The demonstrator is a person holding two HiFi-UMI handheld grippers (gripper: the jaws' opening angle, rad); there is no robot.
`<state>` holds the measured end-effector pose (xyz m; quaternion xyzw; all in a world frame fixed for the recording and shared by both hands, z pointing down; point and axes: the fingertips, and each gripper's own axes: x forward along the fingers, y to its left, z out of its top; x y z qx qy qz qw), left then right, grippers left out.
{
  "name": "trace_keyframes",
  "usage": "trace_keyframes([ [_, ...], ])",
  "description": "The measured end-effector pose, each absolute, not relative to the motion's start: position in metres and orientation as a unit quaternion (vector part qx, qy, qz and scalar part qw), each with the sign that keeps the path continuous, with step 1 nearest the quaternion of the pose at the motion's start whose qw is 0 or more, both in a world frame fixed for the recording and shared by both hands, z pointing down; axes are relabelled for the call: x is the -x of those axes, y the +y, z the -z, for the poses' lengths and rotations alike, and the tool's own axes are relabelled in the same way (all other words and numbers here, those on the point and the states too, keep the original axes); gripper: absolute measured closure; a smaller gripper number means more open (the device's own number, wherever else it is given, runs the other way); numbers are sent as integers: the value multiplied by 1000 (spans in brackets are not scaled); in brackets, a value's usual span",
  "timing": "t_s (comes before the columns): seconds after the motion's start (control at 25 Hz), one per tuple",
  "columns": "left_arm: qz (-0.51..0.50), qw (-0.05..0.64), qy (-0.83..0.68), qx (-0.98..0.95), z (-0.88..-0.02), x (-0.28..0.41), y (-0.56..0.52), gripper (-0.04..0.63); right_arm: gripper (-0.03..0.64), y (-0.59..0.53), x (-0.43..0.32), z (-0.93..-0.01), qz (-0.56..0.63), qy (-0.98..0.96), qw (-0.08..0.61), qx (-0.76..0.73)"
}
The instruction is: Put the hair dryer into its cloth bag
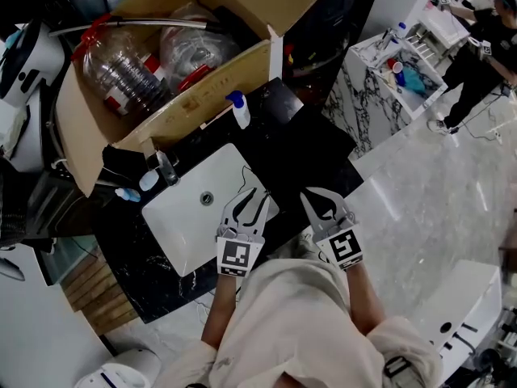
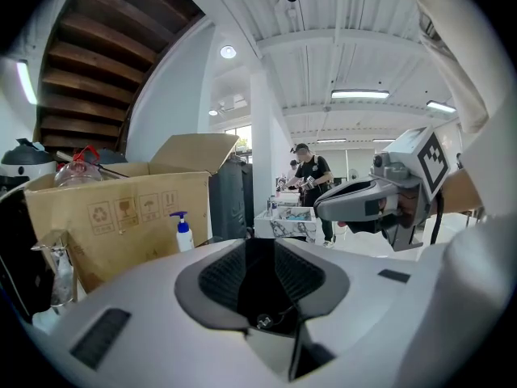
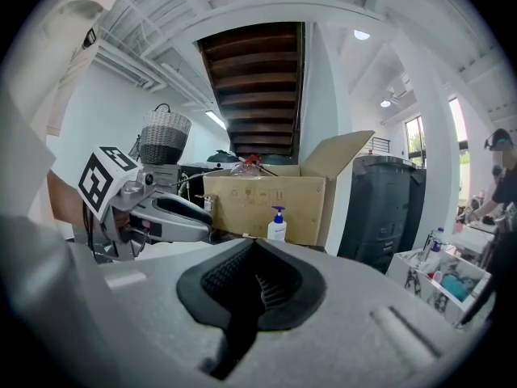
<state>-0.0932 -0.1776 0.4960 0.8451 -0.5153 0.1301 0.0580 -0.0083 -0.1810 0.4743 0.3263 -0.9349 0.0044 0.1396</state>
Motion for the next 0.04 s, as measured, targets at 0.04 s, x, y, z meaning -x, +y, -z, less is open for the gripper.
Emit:
trace_keyframes([
  [0.04,-130,58,-514,-846,-497,95,-177,483,612,-180,10,-475,-14,-933,139,-331],
])
